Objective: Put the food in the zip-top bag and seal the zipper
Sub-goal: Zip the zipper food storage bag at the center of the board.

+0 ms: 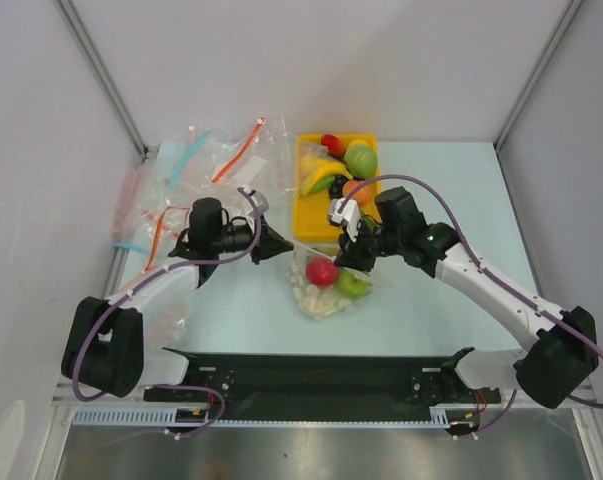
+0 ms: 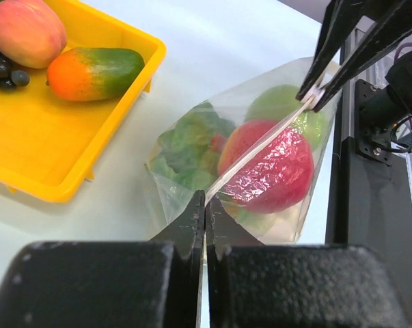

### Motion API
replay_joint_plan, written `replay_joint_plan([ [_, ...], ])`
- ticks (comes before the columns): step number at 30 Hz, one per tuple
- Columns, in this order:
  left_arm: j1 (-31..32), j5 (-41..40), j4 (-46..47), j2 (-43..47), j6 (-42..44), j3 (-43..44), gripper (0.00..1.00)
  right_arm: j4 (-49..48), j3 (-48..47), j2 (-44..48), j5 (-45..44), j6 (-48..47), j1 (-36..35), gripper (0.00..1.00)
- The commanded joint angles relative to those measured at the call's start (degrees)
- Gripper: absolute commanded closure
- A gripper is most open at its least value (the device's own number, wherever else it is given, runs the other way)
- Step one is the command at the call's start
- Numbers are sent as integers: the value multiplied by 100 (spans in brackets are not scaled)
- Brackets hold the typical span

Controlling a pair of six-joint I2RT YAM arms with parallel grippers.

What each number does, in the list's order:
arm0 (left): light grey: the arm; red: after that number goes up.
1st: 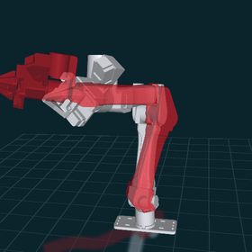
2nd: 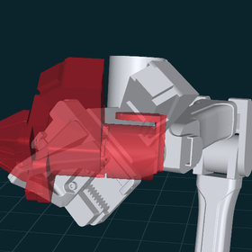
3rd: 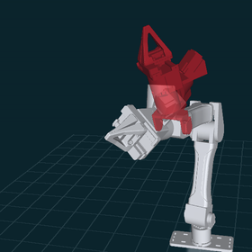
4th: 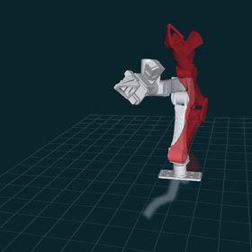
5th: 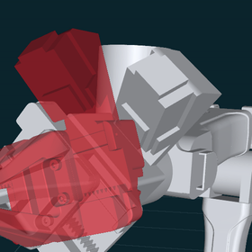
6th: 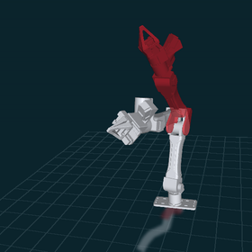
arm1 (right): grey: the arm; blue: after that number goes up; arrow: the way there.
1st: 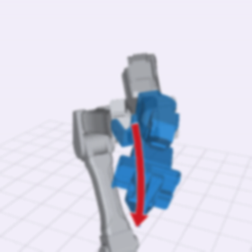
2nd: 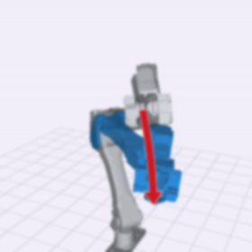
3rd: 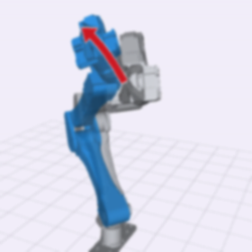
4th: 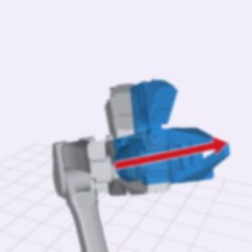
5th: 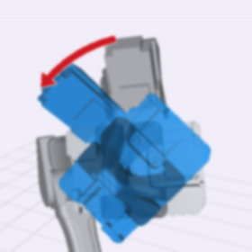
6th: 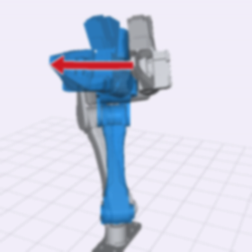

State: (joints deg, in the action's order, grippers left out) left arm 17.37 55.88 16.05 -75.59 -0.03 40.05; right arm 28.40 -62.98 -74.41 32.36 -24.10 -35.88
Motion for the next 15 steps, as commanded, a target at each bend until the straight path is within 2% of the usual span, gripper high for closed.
replay_joint_plan([
  [1, -260, -481, 258, 176, 39, -68, 100, 543, 154, 471, -89, -16, 134, 97],
  [15, -585, -1272, 153, 396, -163, -165, 100, 1123, 585, 1236, -195, 54, 257, 98],
])
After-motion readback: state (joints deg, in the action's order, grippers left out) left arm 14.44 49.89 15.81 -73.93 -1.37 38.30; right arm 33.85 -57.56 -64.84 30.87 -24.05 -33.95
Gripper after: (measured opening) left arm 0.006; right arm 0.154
